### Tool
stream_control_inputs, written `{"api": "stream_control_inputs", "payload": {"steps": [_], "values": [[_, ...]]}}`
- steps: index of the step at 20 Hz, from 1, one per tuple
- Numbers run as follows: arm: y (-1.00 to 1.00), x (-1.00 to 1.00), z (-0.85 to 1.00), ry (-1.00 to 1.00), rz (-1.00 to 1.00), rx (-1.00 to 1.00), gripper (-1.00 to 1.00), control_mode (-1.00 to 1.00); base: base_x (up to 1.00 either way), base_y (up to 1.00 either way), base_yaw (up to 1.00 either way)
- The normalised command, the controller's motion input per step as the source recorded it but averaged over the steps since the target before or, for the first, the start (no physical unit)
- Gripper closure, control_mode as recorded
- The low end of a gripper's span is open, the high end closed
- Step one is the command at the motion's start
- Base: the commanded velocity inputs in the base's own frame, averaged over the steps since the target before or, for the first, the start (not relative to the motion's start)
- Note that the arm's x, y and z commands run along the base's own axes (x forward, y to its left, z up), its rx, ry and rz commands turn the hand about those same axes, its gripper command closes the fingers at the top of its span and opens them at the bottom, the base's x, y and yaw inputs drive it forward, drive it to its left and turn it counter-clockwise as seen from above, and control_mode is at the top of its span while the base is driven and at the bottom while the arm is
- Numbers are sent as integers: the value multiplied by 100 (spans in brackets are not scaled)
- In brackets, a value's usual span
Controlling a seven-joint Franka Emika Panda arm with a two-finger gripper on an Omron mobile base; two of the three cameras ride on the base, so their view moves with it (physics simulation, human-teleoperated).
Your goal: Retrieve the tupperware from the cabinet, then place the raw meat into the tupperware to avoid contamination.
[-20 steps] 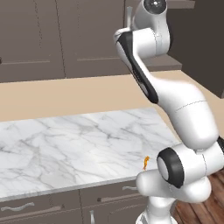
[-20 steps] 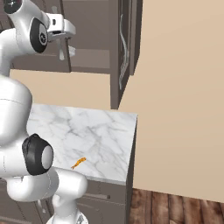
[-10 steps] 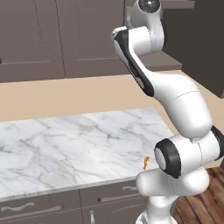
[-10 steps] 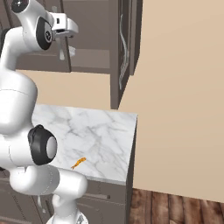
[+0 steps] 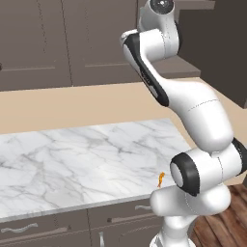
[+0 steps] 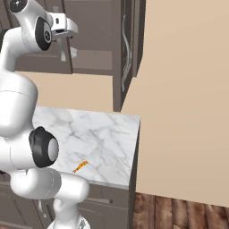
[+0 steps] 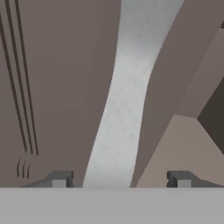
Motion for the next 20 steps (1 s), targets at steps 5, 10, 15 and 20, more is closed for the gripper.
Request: {"api": "stream_control_inputs", "payload": {"steps": [5,10,15,20], "values": [[26,32,0,0,0,0,-100,-100,0,0,0],[40,31,-3,0,0,0,100,-100,0,0,0],[37,28,-1,0,0,0,100,-100,0,0,0],[29,22,0,0,0,0,100,-100,0,0,0]]}}
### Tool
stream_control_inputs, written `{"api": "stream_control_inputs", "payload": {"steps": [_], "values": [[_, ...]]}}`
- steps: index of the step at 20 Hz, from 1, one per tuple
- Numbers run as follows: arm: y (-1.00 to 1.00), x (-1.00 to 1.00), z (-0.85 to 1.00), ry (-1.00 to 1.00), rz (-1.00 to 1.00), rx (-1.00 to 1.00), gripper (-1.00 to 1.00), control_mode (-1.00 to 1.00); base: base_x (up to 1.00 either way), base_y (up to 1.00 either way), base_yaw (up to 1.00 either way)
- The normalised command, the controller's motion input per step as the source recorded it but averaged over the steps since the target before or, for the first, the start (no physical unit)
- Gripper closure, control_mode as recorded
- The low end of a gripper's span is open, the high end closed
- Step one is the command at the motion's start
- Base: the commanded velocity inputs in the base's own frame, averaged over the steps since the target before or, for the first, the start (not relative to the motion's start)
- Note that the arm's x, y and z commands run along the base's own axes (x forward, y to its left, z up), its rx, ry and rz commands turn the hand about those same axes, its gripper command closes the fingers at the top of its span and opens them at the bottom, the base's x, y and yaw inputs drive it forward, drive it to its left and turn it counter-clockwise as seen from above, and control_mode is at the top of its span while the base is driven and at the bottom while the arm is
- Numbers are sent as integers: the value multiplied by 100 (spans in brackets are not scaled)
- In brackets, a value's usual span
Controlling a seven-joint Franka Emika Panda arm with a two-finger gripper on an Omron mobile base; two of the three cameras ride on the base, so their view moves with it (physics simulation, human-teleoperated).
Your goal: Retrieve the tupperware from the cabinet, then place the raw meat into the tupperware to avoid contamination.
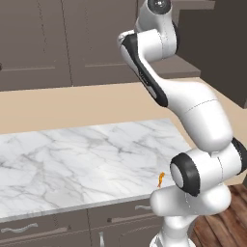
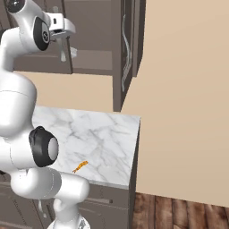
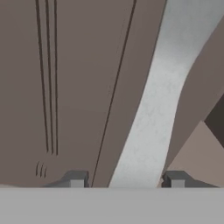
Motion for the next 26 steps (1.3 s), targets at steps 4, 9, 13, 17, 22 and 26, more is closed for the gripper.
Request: {"api": "stream_control_inputs", "payload": {"steps": [4,9,13,17,22,26], "values": [[28,1,0,0,-4,0,100,-100,0,0,0],[40,-1,-1,0,-9,0,100,-100,0,0,0],[44,-16,0,0,-12,0,100,-100,0,0,0],[42,-22,0,0,-14,0,100,-100,0,0,0],[49,-34,0,0,-13,0,100,-100,0,0,0],[48,-38,-1,0,-15,0,100,-100,0,0,0]]}}
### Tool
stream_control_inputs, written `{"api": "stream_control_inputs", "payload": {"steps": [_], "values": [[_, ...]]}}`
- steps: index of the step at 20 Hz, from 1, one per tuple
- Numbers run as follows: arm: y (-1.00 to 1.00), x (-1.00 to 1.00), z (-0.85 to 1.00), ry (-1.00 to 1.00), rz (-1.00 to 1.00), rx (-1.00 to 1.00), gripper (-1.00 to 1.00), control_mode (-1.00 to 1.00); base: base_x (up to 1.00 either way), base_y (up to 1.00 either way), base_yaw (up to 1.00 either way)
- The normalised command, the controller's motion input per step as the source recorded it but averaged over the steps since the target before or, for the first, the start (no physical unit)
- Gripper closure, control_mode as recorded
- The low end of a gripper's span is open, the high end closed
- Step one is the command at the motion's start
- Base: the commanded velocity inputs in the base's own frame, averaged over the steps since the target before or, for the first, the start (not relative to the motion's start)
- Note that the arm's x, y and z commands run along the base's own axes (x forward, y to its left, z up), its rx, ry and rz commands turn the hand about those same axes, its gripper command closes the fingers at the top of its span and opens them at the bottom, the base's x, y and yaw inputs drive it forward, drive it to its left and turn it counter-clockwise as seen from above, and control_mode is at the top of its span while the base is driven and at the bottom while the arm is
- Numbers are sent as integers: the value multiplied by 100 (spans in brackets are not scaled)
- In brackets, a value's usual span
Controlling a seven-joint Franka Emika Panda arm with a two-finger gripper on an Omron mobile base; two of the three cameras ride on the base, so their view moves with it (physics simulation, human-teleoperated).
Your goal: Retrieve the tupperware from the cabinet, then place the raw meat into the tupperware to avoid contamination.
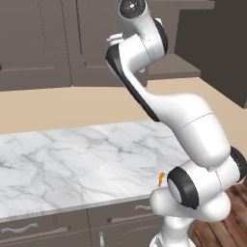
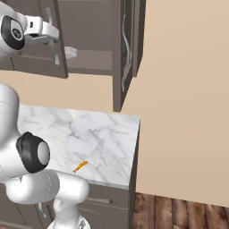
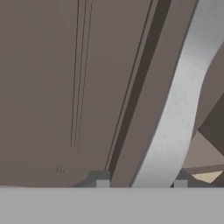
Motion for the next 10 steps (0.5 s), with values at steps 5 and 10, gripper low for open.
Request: {"api": "stream_control_inputs", "payload": {"steps": [5,10], "values": [[54,-41,-3,0,-15,-1,100,-100,0,0,0],[70,-36,-24,0,-19,-2,100,-100,0,0,0]]}}
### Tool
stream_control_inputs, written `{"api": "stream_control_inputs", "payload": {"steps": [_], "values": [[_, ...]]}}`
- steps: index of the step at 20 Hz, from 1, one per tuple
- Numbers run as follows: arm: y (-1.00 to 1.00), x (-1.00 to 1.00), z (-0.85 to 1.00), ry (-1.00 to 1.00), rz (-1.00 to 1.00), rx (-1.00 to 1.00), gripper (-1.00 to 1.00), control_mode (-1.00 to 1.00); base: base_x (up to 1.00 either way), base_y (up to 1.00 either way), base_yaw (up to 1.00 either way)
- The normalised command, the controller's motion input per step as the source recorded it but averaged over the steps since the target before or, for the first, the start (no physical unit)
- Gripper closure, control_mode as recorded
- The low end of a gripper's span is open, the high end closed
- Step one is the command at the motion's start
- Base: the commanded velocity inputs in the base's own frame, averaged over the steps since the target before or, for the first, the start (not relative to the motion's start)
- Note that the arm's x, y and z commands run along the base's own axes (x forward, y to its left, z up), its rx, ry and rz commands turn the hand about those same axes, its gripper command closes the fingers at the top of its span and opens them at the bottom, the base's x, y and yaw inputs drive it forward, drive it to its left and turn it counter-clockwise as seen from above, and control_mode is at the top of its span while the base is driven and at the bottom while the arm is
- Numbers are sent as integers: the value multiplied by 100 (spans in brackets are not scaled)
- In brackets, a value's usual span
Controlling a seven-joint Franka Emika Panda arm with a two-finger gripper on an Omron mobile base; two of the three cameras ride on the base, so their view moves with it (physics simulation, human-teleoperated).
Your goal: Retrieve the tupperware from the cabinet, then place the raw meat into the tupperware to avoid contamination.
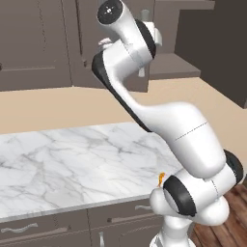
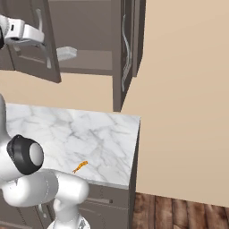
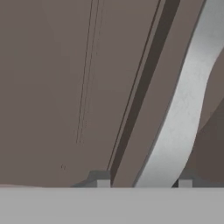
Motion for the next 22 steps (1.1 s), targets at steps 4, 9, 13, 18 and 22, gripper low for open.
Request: {"api": "stream_control_inputs", "payload": {"steps": [4,9,13,18,22], "values": [[72,-35,-33,0,-22,-3,100,-100,0,0,0],[64,-38,-28,0,-22,-2,100,-100,0,0,0],[62,-44,-17,0,-21,0,100,-100,0,0,0],[64,-43,-14,0,-20,0,100,-100,0,0,0],[58,-34,-7,0,-18,0,100,-100,0,0,0]]}}
